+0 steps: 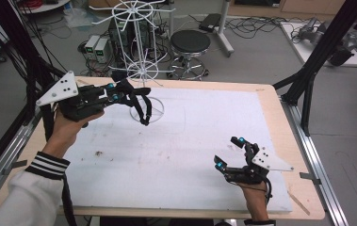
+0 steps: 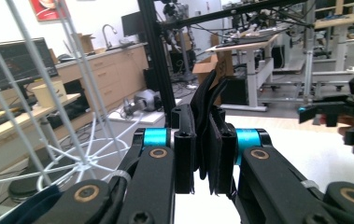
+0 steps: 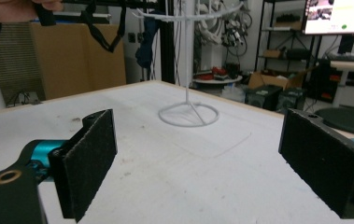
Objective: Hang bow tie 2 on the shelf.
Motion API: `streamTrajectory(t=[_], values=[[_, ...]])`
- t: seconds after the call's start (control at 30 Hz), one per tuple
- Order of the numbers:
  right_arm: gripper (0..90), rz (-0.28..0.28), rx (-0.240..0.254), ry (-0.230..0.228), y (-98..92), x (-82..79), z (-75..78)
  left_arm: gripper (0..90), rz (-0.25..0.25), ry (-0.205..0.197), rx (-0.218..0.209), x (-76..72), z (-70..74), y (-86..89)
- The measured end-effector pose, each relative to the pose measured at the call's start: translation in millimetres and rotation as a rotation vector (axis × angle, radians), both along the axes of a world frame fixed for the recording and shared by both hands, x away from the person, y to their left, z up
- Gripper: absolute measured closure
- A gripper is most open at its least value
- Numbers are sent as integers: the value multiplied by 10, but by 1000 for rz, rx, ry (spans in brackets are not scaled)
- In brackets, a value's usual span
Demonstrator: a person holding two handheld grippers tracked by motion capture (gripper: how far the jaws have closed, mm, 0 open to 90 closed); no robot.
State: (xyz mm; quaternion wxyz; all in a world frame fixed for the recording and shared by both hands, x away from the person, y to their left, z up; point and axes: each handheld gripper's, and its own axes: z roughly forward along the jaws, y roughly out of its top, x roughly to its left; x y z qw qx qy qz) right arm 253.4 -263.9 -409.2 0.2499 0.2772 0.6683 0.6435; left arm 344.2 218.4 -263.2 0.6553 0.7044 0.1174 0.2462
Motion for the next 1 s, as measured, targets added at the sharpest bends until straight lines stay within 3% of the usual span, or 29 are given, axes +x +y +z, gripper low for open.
streamTrajectory(t=[0.17, 0.5, 0.63, 1.0], values=[[108, -18, 14, -14, -35, -41, -56, 825, 43, 0, -11, 45, 11, 59], [108, -75, -2, -54, -62, -52, -123, 825, 66, 5, -15, 153, 30, 132], [108, -87, -17, -42, -69, -32, -160, 826, 77, 7, -16, 226, 23, 152], [108, -117, 6, -55, -117, -18, -198, 825, 117, -3, -17, 375, -7, 185]])
